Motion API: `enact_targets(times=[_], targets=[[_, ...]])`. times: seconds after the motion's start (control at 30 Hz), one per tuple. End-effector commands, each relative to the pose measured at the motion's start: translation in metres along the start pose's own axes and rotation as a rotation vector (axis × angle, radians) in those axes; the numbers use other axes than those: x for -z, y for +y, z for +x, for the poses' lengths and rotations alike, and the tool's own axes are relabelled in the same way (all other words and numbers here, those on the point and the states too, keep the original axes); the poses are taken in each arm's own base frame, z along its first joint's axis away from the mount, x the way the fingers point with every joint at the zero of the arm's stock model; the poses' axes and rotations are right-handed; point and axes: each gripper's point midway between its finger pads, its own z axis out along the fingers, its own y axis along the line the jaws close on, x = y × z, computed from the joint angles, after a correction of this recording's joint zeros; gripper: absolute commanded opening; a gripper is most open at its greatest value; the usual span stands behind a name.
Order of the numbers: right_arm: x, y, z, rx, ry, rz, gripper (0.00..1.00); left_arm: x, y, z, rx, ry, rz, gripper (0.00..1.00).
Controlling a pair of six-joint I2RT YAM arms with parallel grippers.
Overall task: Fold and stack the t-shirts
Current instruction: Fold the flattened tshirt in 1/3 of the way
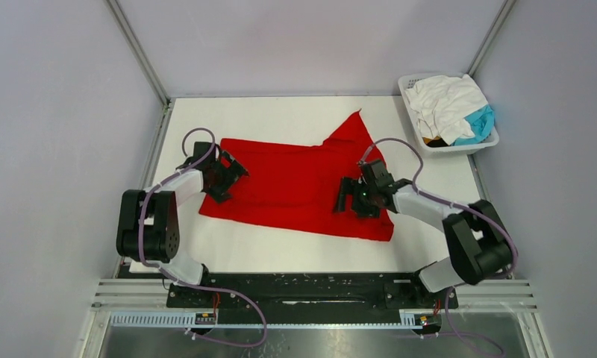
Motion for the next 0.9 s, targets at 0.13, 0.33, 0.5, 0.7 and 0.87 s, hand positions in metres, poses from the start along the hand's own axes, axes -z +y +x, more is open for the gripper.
enact_targets(times=[0.13, 0.33, 0.5, 0.7, 0.87], targets=[[0.028, -0.075, 0.116, -0.18, 0.181, 0.211, 0.99, 0.031, 0.079, 0.08, -0.027, 0.091, -0.126, 0.99], [0.045, -0.073, 0.12, -0.211, 0.105, 0.169, 1.0, 0.048, 0.095, 0.102, -0.044, 0.073, -0.107, 0.99], [0.068, -0.058, 0.076, -0.126, -0.055, 0.141, 0.99, 0.07, 0.063, 0.061, -0.089, -0.058, -0.088, 0.99], [0.094, -0.04, 0.029, -0.078, -0.222, 0.127, 0.99, 0.07, 0.037, -0.011, -0.074, -0.221, -0.109, 0.99], [0.093, -0.037, 0.016, -0.05, -0.242, 0.137, 1.0, 0.038, 0.022, -0.051, -0.022, -0.174, -0.086, 0.88]])
